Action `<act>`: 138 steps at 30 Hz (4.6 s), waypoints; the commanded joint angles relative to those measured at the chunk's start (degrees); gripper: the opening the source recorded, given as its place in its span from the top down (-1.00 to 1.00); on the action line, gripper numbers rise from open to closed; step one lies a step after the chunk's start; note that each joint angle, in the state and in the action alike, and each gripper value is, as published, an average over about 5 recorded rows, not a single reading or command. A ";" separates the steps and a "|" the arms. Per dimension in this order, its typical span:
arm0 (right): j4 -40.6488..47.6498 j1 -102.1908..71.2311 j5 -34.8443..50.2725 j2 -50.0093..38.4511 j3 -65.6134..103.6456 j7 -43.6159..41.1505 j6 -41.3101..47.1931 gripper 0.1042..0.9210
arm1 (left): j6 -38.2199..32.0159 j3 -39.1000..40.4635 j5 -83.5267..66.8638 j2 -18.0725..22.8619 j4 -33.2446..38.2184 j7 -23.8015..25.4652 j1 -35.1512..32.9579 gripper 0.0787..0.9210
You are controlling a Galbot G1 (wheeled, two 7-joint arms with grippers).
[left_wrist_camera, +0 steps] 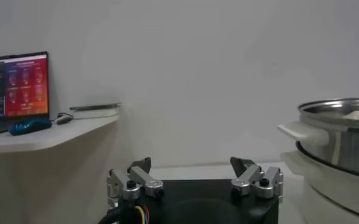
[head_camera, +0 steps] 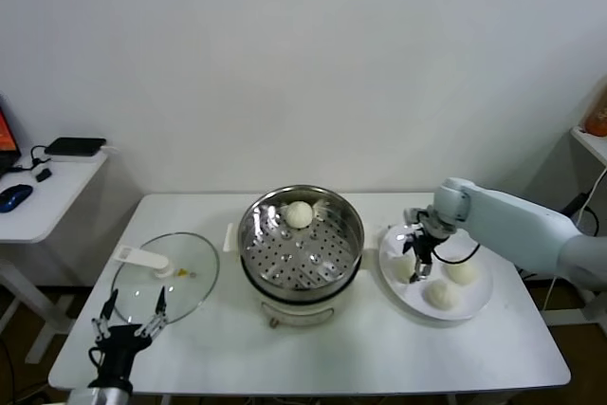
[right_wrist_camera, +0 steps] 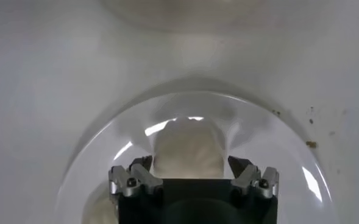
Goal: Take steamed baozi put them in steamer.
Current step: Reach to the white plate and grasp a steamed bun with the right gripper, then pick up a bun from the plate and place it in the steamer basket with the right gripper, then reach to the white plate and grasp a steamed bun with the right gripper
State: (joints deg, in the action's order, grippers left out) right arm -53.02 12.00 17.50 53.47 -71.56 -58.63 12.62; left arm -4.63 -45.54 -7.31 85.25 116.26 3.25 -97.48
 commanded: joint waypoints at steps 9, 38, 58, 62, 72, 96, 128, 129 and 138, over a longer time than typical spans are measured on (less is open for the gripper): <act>0.82 -0.47 -0.38 0.51 0.32 -0.71 -0.08 -0.50 | -0.04 -0.02 -0.17 -0.02 -0.27 -0.09 0.07 -0.77; -8.91 32.12 21.52 -0.28 -17.88 -1.56 1.00 -0.46 | -0.07 0.58 0.12 0.24 0.13 -0.02 1.37 -0.77; -9.16 35.29 35.83 22.00 -17.47 1.14 4.21 -0.47 | -0.83 1.44 3.52 0.67 0.82 0.00 1.94 -0.77; -6.80 31.89 35.68 26.42 -15.99 1.72 4.60 -0.47 | -0.79 1.21 3.35 0.66 0.91 -0.02 1.87 -0.77; -1.06 24.15 33.10 33.44 -14.48 1.79 4.63 -0.47 | -1.17 0.25 2.11 0.24 0.69 -0.27 0.81 -0.77; -2.11 19.05 30.33 31.90 -14.12 3.00 5.02 -0.47 | -1.10 0.30 2.09 0.41 0.25 -0.29 0.96 -0.77; -11.68 30.71 33.07 21.18 -16.74 -0.50 3.73 -0.76 | -1.12 0.38 1.81 0.54 0.27 -0.34 0.74 -0.77; -12.87 32.14 33.31 19.82 -17.41 -0.89 3.47 -0.76 | -1.10 0.42 1.84 0.54 0.25 -0.34 0.74 -0.77; -22.79 43.49 32.72 3.53 -24.40 -3.87 0.66 -0.76 | -0.97 0.79 2.01 0.38 0.10 -0.29 0.88 -0.77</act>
State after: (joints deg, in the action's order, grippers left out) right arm -68.26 46.25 49.73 68.87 -91.32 -60.72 14.65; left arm -5.66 -44.83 -5.39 85.70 116.41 2.93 -96.61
